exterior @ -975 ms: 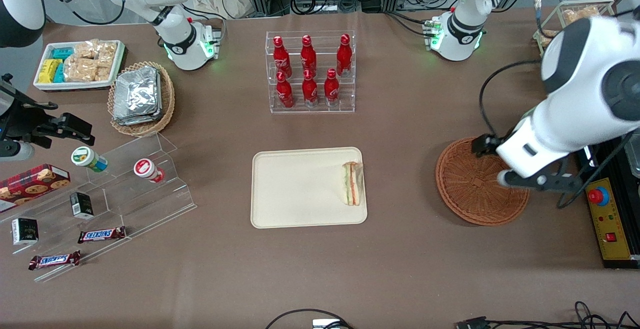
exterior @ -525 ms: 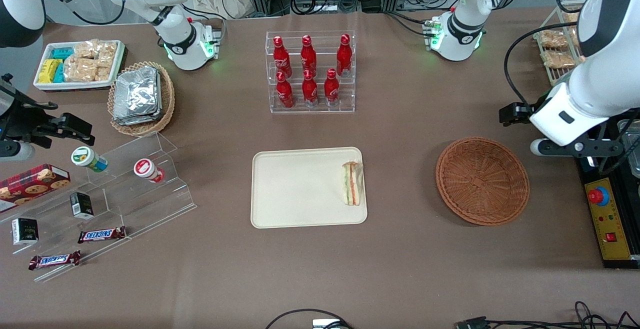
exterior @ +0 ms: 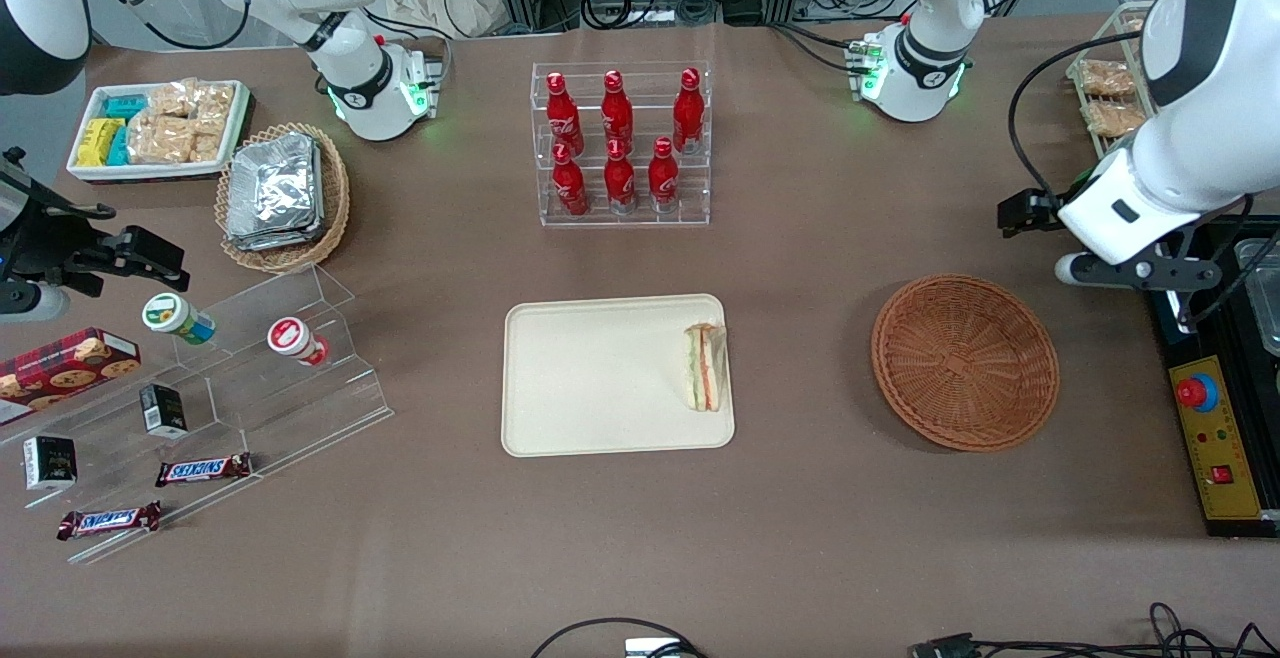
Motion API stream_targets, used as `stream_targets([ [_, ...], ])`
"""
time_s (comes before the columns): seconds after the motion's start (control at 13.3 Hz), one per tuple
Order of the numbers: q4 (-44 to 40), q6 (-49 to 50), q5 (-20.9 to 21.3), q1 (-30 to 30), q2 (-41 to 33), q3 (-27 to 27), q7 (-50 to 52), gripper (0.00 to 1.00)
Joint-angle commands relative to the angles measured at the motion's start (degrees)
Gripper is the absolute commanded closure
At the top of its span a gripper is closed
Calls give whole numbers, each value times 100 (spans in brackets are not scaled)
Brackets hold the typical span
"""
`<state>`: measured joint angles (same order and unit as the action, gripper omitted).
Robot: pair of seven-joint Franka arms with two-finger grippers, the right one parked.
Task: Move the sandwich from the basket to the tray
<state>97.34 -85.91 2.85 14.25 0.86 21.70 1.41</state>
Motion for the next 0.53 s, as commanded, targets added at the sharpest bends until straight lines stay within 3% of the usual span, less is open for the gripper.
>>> stream_targets([
  [0.0,242,-119,-57,-10,-271,10,-89,0],
  [0.07,242,-102,-31,-115,-314,-16,-10,0],
  [0.3,233,-101,-4,-1570,-324,-1435,105,0],
  [0.45,242,-110,5,-1917,-324,-1827,96,0],
])
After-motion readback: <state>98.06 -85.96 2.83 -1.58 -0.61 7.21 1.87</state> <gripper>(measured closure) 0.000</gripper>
